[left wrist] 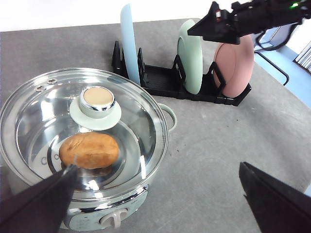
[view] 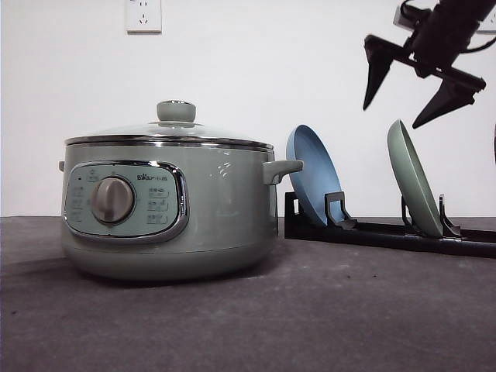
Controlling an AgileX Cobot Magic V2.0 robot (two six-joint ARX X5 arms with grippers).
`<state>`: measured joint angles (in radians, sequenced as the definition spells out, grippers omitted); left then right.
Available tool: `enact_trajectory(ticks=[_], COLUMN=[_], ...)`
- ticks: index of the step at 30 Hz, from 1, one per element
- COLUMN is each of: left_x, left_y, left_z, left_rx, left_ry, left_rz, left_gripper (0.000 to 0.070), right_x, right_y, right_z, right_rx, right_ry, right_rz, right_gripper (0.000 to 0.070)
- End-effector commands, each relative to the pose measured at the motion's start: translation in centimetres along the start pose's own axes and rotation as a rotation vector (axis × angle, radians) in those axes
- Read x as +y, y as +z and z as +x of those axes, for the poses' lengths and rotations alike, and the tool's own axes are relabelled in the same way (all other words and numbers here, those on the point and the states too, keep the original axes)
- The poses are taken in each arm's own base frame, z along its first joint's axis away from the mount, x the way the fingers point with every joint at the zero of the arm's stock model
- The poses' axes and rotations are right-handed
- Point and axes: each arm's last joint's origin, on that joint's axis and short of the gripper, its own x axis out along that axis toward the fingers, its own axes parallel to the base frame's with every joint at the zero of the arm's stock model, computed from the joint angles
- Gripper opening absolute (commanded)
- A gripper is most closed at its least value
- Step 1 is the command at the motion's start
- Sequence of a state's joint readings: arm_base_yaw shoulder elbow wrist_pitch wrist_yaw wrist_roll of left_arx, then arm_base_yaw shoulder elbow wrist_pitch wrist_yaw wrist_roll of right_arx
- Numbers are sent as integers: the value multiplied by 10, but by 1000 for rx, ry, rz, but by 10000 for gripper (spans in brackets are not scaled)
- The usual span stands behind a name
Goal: Transfer potato from steamer to green plate
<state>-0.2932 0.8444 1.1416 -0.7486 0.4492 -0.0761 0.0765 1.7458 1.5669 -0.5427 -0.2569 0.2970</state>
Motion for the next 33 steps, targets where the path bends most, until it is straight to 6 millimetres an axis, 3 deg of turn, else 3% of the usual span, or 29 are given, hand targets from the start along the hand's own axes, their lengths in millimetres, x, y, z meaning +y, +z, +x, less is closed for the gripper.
enact_trajectory(ticks=[1,6,13,19,22,28,33], left_x=[-3,-3,-3,-3,-3,-3,-3], left_y=[6,7,7,6,6,6,6], left_z=[-3,-3,-3,-3,-3,-3,-3], left_rx=[-23,-25,-25,-23,-23,-23,-22], left_ry=[-12,-12,-12,-12,-12,-12,-12], left_rz=[22,23,23,22,22,26,26], left_gripper=[700,700,700,700,700,700,700], right_x=[-2,-10,-11,-9,-3,18,38], right_y=[5,5,6,8,13,28,24], right_z=[6,15,17,14,3,-42,-87], right_rx=[-10,-2,-6,-11,-33,-98,-130], right_ry=[0,-3,20,34,76,220,267], right_rz=[15,24,20,23,24,18,-45], right_gripper=[485,354,4,0,0,0,0])
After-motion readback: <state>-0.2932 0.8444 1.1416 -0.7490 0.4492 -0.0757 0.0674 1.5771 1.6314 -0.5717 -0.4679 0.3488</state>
